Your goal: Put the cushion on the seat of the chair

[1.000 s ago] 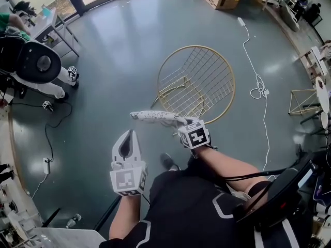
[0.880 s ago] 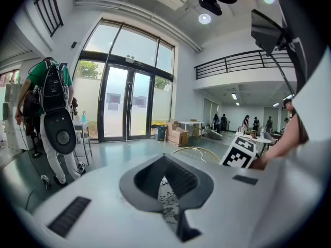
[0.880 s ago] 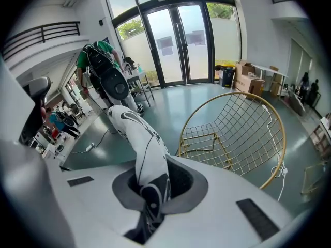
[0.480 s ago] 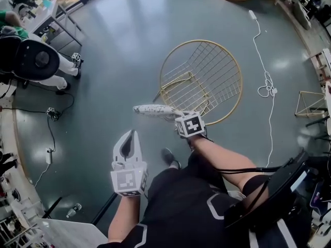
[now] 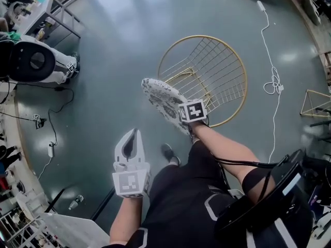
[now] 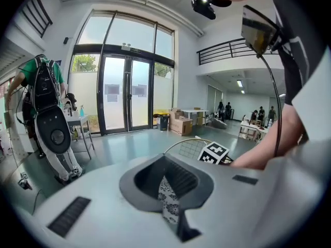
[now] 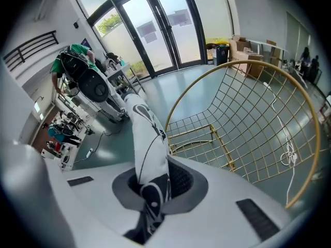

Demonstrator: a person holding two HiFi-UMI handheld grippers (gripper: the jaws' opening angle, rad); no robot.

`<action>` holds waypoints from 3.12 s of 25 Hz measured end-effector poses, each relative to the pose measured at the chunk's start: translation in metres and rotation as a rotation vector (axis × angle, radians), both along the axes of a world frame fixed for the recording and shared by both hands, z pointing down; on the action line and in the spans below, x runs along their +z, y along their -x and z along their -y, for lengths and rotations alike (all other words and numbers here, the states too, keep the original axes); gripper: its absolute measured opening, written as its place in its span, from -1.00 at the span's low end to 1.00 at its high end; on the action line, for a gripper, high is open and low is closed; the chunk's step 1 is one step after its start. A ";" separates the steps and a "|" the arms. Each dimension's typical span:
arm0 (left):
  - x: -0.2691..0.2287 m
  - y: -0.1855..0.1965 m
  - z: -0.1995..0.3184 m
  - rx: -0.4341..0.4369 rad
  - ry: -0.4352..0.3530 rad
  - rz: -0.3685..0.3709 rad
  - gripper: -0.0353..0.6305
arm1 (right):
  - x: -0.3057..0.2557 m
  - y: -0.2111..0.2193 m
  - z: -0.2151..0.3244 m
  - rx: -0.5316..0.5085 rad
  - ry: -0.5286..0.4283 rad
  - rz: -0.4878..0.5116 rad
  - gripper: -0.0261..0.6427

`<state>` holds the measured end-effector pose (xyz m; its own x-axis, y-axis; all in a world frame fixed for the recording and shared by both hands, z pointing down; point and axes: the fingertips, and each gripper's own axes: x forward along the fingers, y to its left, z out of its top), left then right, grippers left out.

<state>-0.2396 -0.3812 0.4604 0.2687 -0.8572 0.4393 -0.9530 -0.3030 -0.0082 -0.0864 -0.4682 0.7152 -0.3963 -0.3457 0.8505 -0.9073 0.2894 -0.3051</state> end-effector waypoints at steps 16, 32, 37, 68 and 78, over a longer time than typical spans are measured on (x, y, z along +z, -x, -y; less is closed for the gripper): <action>0.032 -0.024 0.039 -0.027 0.075 0.011 -0.87 | 0.080 -0.066 0.060 0.069 0.077 -0.109 -0.87; 0.053 -0.072 0.074 0.010 0.099 0.030 -0.87 | 0.129 -0.126 0.104 -0.012 0.029 -0.255 -0.86; 0.060 -0.085 0.076 0.015 0.116 0.029 -0.87 | 0.143 -0.144 0.114 -0.033 0.009 -0.319 -0.86; 0.086 -0.105 0.080 0.023 0.155 0.036 -0.87 | 0.176 -0.164 0.127 -0.119 -0.047 -0.445 0.04; 0.105 -0.106 0.107 -0.011 0.161 -0.006 -0.87 | 0.150 -0.162 0.131 -0.118 -0.133 -0.446 0.14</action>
<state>-0.1340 -0.4882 0.5652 0.2627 -0.7789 0.5695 -0.9561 -0.2894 0.0453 0.0758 -0.5995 0.8651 -0.0463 -0.4374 0.8981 -0.8997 0.4088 0.1528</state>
